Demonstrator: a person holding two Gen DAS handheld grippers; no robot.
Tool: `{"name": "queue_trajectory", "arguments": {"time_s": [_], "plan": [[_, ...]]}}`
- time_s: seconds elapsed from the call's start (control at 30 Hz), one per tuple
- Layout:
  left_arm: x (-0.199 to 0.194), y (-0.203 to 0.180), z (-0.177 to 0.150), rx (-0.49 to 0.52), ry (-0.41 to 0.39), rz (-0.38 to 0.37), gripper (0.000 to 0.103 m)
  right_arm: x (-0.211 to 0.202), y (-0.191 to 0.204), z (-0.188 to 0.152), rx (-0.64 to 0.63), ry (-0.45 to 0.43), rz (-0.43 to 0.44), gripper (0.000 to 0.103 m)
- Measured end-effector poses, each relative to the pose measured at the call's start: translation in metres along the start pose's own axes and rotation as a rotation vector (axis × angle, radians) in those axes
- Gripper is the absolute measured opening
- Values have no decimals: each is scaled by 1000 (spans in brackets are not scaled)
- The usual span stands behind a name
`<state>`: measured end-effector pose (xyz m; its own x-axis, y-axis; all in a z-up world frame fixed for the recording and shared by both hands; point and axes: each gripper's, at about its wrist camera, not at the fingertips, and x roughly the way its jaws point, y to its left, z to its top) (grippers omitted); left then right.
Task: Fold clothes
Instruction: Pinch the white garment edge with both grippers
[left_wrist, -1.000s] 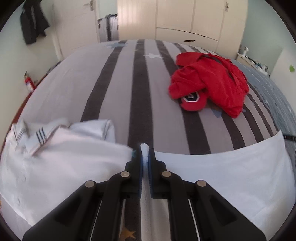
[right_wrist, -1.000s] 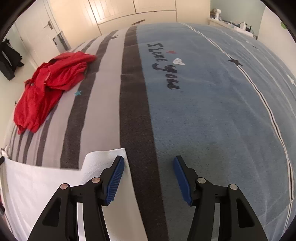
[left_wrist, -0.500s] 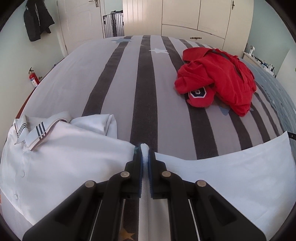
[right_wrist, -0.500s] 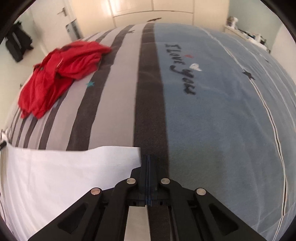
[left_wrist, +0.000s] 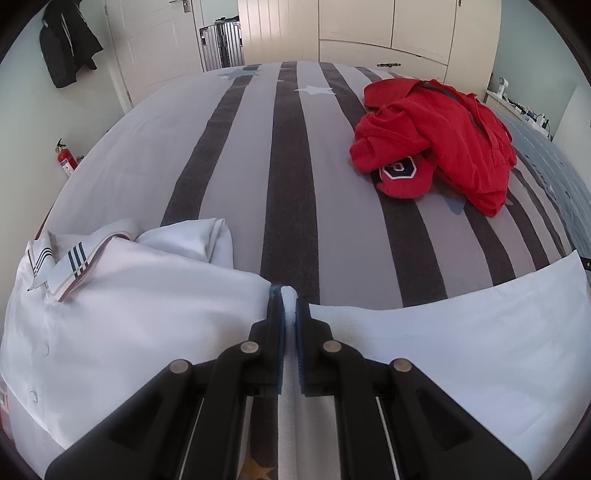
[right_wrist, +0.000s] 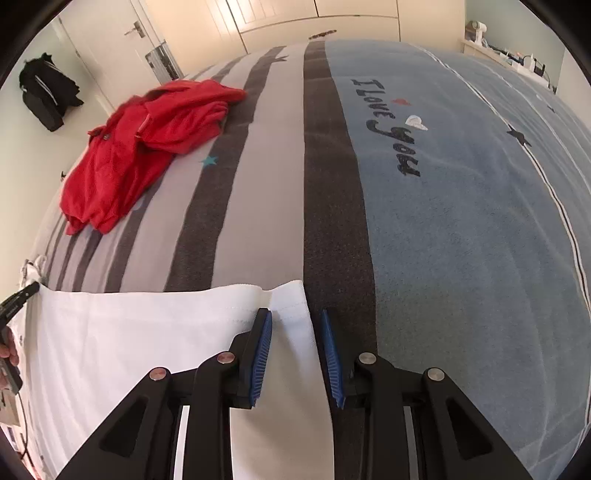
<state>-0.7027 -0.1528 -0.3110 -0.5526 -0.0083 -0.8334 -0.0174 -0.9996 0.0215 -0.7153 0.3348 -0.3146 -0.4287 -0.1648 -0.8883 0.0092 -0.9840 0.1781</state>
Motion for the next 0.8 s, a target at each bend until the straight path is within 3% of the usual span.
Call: {"name": "queue_trajectory", "arguments": {"time_s": [0.17, 0.23, 0.3, 0.63, 0.8], "plan": [[4, 2, -4, -13, 10, 1, 4, 6, 3, 3, 4, -2, -48, 21], [4, 2, -5, -17, 10, 0, 4, 7, 3, 5, 11, 14, -16, 5], [4, 1, -5, -15, 9, 2, 4, 7, 7, 5, 1, 21, -9, 3], [-13, -12, 16, 5, -47, -15, 4, -12, 7, 13, 24, -87, -116, 1], [-7, -13, 42, -3, -57, 19, 3, -16, -7, 26, 20, -104, -183, 1]]}}
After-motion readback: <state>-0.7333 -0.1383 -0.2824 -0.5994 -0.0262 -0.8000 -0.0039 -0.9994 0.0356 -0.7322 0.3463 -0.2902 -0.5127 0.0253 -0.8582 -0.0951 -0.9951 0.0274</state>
